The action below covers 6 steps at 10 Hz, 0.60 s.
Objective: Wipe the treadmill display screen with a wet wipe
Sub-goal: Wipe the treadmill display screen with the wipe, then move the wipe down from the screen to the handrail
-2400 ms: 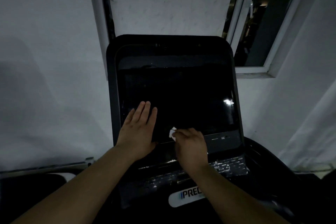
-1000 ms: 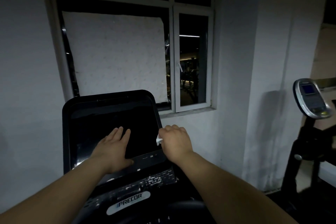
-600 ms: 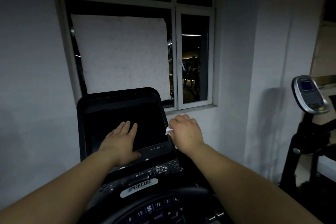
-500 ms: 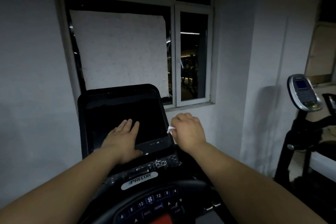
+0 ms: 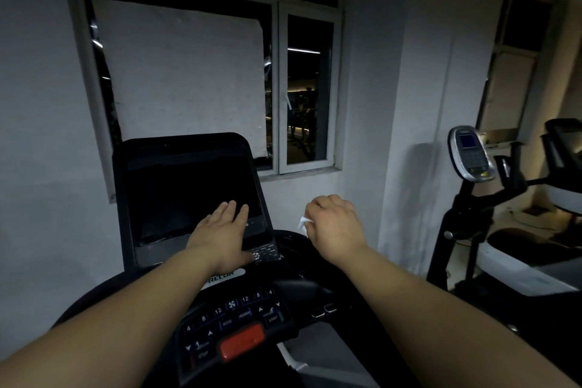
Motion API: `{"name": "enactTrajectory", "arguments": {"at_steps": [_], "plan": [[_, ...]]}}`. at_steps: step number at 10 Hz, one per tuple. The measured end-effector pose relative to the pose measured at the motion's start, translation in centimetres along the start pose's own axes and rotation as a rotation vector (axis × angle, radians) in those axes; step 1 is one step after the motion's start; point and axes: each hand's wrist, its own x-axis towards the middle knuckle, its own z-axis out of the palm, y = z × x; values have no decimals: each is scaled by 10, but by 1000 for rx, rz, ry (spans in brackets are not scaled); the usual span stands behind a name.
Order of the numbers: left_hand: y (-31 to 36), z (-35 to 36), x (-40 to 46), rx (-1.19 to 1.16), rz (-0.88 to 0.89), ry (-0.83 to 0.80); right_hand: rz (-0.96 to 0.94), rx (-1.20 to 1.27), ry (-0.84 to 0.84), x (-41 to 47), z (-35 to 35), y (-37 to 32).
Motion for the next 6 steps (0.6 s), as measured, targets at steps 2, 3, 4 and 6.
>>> {"name": "enactTrajectory", "arguments": {"at_steps": [2, 3, 4, 6], "plan": [[58, -3, -13, -8, 17, -1, 21, 8, 34, -36, -26, 42], [94, 4, -29, -16, 9, -23, 20, 35, 36, -62, -36, 64], [129, 18, -46, -10, -22, -45, 6, 61, 17, -94, -44, 86], [200, 36, -80, -22, -62, -66, -8, 115, -22, -151, -56, 127]]}}
